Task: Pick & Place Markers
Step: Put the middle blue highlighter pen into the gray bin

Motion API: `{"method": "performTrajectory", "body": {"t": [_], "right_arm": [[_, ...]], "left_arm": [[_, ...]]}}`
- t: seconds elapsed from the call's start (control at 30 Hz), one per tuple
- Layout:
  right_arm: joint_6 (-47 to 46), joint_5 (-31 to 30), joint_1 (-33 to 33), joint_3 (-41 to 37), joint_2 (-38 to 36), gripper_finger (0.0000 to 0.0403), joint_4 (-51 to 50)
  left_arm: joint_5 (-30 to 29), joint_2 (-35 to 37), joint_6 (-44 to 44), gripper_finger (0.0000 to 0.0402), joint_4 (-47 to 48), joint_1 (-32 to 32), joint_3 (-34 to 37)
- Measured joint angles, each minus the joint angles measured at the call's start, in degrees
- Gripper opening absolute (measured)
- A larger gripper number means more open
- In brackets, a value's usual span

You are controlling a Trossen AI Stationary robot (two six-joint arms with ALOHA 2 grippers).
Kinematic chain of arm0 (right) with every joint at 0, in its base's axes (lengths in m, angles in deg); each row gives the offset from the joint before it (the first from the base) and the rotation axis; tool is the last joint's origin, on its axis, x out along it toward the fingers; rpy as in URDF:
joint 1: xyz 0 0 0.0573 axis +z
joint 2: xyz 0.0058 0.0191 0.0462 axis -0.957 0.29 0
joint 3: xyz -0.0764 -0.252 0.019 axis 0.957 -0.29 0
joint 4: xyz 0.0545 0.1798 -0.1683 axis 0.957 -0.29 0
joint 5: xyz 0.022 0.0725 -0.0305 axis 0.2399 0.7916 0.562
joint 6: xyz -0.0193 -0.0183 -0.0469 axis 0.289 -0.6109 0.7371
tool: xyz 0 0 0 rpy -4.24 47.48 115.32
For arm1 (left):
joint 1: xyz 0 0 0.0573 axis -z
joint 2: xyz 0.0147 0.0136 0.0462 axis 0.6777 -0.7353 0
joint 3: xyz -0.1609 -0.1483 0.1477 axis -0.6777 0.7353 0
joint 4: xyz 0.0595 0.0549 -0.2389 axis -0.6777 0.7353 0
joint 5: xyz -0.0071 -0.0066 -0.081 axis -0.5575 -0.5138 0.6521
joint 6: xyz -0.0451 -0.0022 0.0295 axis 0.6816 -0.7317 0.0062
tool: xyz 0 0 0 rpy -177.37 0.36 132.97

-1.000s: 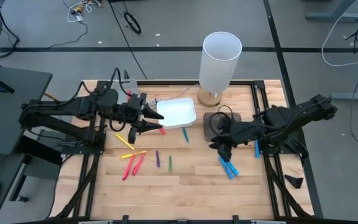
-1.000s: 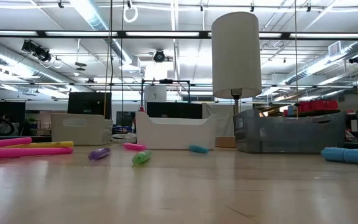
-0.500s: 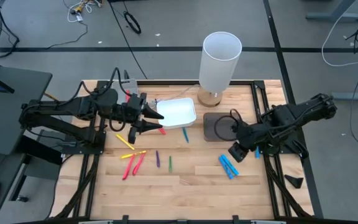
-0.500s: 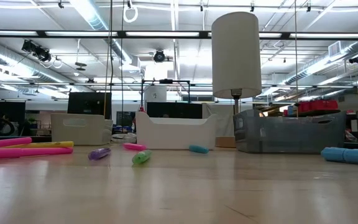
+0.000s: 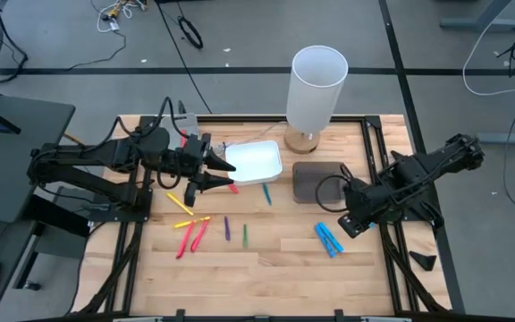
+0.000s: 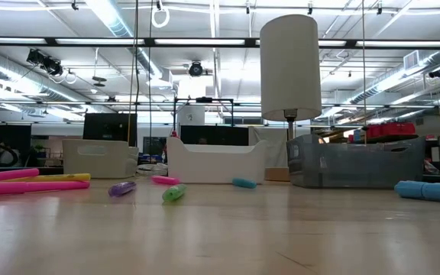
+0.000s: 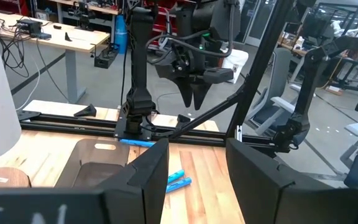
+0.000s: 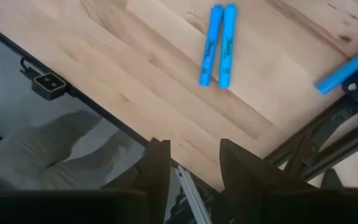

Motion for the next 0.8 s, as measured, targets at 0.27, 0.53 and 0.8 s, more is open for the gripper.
{"method": "performTrajectory", "body": {"t": [0.27,0.53,0.8], "right_arm": [[-1.39,-0.55,0.51,0.00,0.00,0.0139,-0.06],[-1.20,-1.15,0.51,0.00,0.00,0.0139,-0.06],[1.19,-3.13,0.50,-0.81,0.00,0.0139,1.12]], "left_arm": [[0.00,0.00,0.00,0.0165,0.00,0.00,0.00],[0.00,0.00,0.00,0.0165,0.00,0.00,0.00],[0.00,0.02,0.02,0.0165,0.00,0.00,0.00]]}}
